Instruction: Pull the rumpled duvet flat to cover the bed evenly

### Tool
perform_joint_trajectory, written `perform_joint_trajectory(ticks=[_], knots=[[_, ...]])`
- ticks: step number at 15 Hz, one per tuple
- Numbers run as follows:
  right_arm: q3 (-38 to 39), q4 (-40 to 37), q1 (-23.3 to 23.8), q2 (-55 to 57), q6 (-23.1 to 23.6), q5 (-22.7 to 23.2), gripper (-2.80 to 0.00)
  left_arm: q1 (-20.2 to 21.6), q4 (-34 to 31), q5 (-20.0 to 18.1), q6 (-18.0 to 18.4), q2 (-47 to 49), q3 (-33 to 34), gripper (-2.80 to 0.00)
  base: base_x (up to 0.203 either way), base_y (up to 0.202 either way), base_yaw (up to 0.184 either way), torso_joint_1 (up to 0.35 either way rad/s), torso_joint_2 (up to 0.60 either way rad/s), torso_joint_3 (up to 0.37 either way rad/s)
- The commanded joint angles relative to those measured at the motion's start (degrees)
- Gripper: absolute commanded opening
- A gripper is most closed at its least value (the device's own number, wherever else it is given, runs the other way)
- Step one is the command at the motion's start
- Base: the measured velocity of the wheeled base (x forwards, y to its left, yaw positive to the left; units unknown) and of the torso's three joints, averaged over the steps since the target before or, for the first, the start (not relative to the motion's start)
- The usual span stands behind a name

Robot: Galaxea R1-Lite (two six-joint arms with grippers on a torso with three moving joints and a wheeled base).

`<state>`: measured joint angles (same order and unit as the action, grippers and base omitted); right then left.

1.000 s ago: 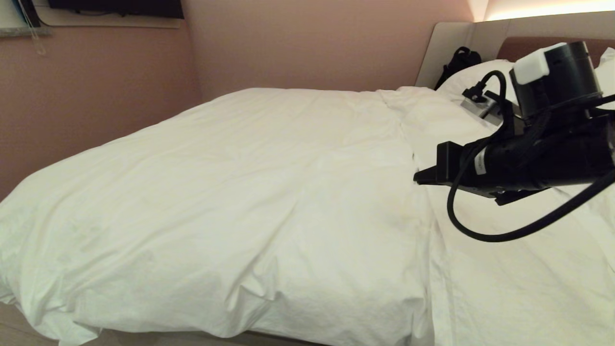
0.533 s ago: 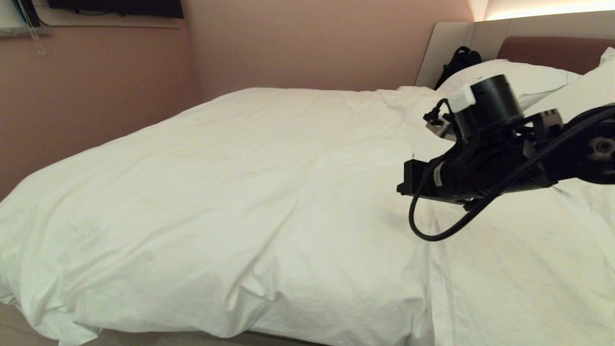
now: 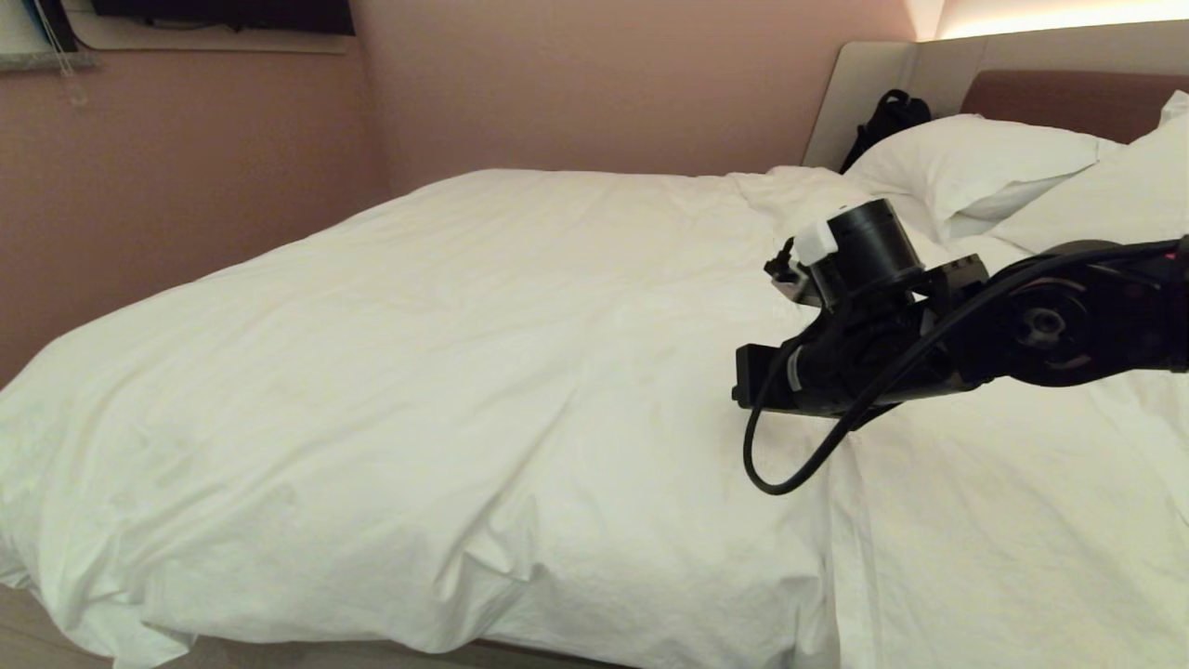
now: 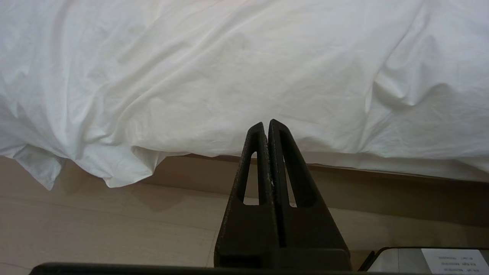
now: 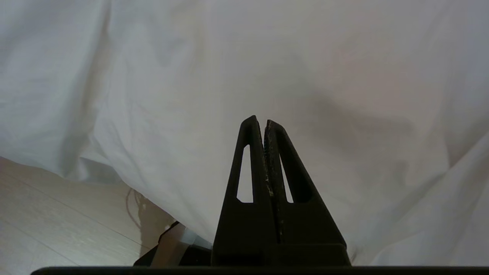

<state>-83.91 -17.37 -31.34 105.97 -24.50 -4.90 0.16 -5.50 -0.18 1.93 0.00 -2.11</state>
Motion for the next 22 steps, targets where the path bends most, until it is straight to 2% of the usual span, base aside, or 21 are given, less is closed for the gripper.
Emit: perform_joint_trajectory(ticks=[1, 5, 6, 7, 17, 18, 22], knots=[[-0.3, -0.1, -0.1, 0.0, 0.5, -0.2, -2.8, 0.0, 0.0, 0.0, 0.0, 0.0, 0.0, -2.8, 0.0, 0.0, 0.0, 0.0, 0.0, 0.0], [-0.4, -0.1, -0.2, 0.3, 3.3, -0.5, -2.8, 0.0, 0.0, 0.0, 0.0, 0.0, 0.0, -2.8, 0.0, 0.0, 0.0, 0.0, 0.0, 0.0], [-0.5, 0.0, -0.4, 0.6, 7.5, -0.5, -2.8, 0.0, 0.0, 0.0, 0.0, 0.0, 0.0, -2.8, 0.0, 0.0, 0.0, 0.0, 0.0, 0.0], [-0.5, 0.1, -0.5, 0.8, 8.9, -0.1, -2.8, 0.0, 0.0, 0.0, 0.0, 0.0, 0.0, -2.8, 0.0, 0.0, 0.0, 0.0, 0.0, 0.0], [0.6, 1.8, -1.1, 2.5, 9.4, 0.0, -2.8, 0.0, 0.0, 0.0, 0.0, 0.0, 0.0, -2.8, 0.0, 0.0, 0.0, 0.0, 0.0, 0.0], [0.7, 1.8, -1.3, 2.4, 9.4, -0.1, 0.0, 0.0, 0.0, 0.0, 0.0, 0.0, 0.0, -2.8, 0.0, 0.0, 0.0, 0.0, 0.0, 0.0], [1.9, 1.8, -4.1, 1.9, 9.4, -0.6, 0.0, 0.0, 0.0, 0.0, 0.0, 0.0, 0.0, -2.8, 0.0, 0.0, 0.0, 0.0, 0.0, 0.0]])
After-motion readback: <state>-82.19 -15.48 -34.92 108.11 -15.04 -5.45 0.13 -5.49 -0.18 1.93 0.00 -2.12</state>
